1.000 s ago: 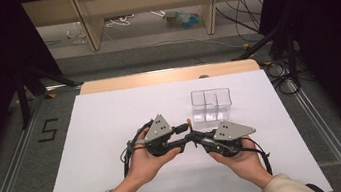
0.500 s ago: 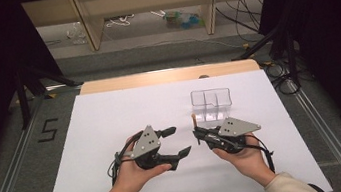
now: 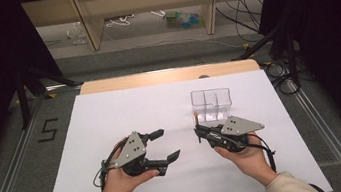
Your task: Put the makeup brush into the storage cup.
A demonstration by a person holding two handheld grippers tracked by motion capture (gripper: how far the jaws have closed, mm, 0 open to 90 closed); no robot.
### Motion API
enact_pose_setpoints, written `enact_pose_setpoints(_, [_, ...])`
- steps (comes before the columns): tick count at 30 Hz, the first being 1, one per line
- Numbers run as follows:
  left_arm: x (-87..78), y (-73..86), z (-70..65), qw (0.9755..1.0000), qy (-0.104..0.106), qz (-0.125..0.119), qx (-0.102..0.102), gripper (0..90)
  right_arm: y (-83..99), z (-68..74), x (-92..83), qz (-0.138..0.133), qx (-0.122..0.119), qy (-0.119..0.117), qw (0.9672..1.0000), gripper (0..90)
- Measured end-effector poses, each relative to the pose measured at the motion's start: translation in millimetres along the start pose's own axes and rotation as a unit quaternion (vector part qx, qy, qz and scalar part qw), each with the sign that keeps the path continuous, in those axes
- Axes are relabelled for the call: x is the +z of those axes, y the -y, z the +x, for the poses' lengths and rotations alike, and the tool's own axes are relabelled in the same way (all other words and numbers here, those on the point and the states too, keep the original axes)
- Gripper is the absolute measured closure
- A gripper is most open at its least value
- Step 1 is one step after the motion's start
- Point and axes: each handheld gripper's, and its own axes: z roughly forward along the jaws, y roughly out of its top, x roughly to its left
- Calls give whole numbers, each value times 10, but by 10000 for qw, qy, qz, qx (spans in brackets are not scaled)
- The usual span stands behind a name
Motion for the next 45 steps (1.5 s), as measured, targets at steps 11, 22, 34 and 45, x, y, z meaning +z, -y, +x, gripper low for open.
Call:
enact_pose_setpoints(11, [-125,64,-14,9998,-140,-77,-146,214,-6,-38,-41,-11,131,13,9999,840])
enact_pose_setpoints(22, [-289,87,5,9994,-265,-200,-99,204,-17,-69,-71,-41,180,44,9998,840])
enact_pose_setpoints(34, [-508,168,-98,9955,-439,-334,-776,202,-27,-100,-90,-109,246,67,9996,841])
enact_pose_setpoints(45, [-719,264,-62,9943,-638,-352,-777,198,-27,-119,-93,-178,310,93,9993,841])
